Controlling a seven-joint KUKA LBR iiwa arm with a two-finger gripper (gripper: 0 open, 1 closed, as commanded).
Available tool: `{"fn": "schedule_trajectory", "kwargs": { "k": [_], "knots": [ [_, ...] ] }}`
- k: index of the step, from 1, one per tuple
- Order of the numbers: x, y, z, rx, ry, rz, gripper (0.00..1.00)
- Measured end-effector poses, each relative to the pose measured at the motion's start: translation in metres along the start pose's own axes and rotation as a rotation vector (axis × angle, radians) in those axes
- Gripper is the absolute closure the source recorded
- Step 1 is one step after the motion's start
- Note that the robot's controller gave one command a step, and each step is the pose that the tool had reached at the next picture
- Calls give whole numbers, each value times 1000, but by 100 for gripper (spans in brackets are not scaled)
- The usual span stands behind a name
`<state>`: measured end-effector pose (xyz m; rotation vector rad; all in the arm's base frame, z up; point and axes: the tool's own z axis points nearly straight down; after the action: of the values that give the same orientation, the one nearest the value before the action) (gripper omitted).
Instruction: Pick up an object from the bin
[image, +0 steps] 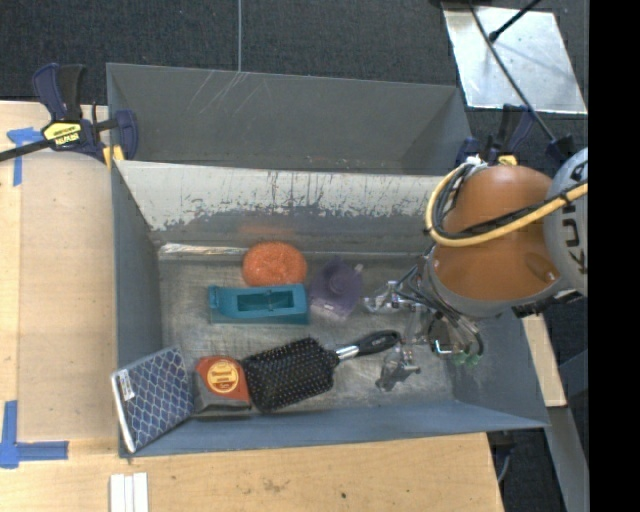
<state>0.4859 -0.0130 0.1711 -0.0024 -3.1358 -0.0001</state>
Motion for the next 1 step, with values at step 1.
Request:
{"fn": "schedule_trajectory", "kwargs": {
  "k": [1],
  "knots": [
    [-2, 0, -4, 0, -9, 0, 0]
  ]
}}
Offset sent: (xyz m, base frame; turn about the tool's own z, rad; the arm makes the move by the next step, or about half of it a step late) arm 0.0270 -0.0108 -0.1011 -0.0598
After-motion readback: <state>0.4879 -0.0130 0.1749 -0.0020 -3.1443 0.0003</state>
